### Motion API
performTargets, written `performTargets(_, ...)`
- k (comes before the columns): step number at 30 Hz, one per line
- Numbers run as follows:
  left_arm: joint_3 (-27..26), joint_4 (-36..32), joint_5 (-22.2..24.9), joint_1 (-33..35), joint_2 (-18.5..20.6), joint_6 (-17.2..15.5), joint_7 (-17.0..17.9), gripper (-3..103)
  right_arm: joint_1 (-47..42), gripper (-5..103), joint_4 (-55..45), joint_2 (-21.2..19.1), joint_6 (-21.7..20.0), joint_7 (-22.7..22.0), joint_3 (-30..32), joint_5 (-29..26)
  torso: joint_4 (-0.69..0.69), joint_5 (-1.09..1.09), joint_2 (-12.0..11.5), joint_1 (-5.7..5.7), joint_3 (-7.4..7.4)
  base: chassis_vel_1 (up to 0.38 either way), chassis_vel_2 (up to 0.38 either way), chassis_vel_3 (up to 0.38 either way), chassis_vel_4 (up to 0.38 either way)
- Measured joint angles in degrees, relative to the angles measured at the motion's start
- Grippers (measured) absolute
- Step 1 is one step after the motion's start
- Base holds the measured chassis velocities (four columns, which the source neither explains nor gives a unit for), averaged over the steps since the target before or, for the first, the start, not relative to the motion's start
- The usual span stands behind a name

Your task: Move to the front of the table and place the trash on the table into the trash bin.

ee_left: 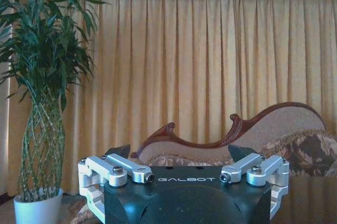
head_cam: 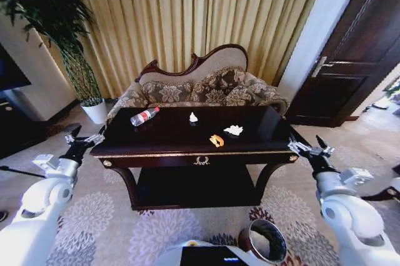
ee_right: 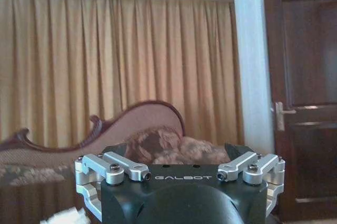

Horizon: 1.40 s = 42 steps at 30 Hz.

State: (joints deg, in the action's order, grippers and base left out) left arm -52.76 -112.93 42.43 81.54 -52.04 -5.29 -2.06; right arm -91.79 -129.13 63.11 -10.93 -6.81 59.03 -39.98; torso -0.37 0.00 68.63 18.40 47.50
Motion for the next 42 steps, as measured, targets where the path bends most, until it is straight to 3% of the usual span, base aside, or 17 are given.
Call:
performTargets(6, -0.53, -1.65, 1.15, -0.19, 0.63, -1.31, 0.97, 100, 2.09, 100, -1.28, -3.32, -2.54, 0.0, 0.14, -3.69, 0.0, 0.01, 0.03, -0.05, -0.02, 0.0, 0.0, 0.0, 0.0)
performTargets(12, -0.52, -3.54, 2.1, -1.11, 0.45, -4.95, 2.38, 100, 9.03, 100, 2.21, -8.42, -8.45, 0.0, -2.57, -8.89, -0.01, 0.02, 0.02, -0.03, -0.01, 0.0, 0.0, 0.0, 0.0)
performTargets(19, -0.53, -4.56, 1.45, -0.91, -0.2, -6.32, 3.73, 100, 18.76, 100, 7.17, -13.88, -15.64, 0.0, -6.33, -15.74, 0.0, -0.01, 0.01, -0.02, -0.01, 0.0, 0.0, 0.0, 0.0)
performTargets(24, -1.57, -7.04, 1.36, 0.47, 0.55, -8.63, 4.98, 100, 21.95, 100, 8.94, -15.09, -19.75, 0.0, -8.32, -18.3, 0.01, 0.04, 0.01, -0.02, -0.01, 0.0, 0.0, 0.0, 0.0)
performTargets(31, -0.91, -10.29, 0.86, 0.07, -2.88, -14.29, 9.28, 100, 21.9, 100, 7.05, -15.63, -21.91, 0.0, -8.62, -19.46, -0.02, 0.01, 0.01, -0.03, -0.01, 0.0, 0.0, 0.0, 0.0)
performTargets(36, -1.98, -11.79, 0.58, 1.18, -4.03, -14.85, 8.98, 100, 22.37, 100, 6.18, -15.69, -22.91, 0.0, -8.86, -18.99, 0.0, 0.02, 0.01, -0.03, -0.01, 0.0, 0.0, 0.0, 0.0)
performTargets(42, -1.26, -11.42, -1.97, 0.77, -5.2, -13.36, 8.01, 100, 30.22, 100, 12.11, -12.7, -23.83, 0.0, -17.42, -12.14, 0.01, -0.01, 0.01, -0.03, -0.01, 0.0, 0.0, 0.0, 0.0)
